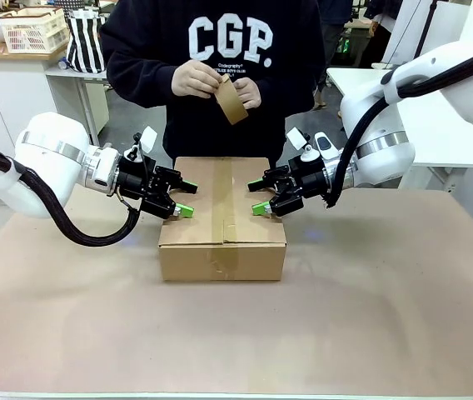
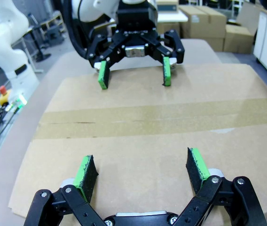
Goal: Pack the gift set into the box.
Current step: Press and hold the closed box until the human finishes sealing it.
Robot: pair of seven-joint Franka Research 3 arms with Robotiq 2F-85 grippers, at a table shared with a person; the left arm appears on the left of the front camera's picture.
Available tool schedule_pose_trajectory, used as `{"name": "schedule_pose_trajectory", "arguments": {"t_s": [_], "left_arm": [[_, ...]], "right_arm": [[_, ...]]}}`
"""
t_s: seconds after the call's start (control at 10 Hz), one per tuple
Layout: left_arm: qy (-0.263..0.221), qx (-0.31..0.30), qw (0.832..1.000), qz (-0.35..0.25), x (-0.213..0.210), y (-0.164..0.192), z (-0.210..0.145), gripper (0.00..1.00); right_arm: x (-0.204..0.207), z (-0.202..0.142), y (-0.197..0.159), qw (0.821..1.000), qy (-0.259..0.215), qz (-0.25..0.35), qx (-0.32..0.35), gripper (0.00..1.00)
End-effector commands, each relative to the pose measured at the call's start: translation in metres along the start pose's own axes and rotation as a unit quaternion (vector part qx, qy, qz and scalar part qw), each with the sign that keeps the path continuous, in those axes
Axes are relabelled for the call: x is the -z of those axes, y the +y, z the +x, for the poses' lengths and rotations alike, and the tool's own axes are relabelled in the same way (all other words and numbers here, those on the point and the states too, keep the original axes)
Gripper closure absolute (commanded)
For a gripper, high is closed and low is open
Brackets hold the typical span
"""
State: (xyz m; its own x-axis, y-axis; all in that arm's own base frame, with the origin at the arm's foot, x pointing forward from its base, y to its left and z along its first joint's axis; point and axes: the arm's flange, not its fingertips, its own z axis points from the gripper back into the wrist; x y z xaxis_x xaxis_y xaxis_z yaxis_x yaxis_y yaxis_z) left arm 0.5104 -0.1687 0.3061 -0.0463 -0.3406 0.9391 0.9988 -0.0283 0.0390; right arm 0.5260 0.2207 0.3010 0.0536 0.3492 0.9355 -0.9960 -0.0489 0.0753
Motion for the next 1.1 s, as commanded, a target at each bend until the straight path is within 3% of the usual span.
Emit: {"name": "schedule_pose_trajectory", "arguments": {"t_s": [0.0, 1.0], "left_arm": [[0.002, -0.002, 1.000, 0.000, 0.0002, -0.0013, -0.0031, 0.00], [0.002, -0.002, 1.000, 0.000, 0.0002, -0.0013, -0.0031, 0.00]], "right_arm": [[0.0007, -0.0028, 0.0005, 1.000, 0.003, 0.000, 0.002, 0.00], [0.0007, -0.0028, 0.0005, 1.000, 0.003, 0.000, 0.002, 0.00]]}}
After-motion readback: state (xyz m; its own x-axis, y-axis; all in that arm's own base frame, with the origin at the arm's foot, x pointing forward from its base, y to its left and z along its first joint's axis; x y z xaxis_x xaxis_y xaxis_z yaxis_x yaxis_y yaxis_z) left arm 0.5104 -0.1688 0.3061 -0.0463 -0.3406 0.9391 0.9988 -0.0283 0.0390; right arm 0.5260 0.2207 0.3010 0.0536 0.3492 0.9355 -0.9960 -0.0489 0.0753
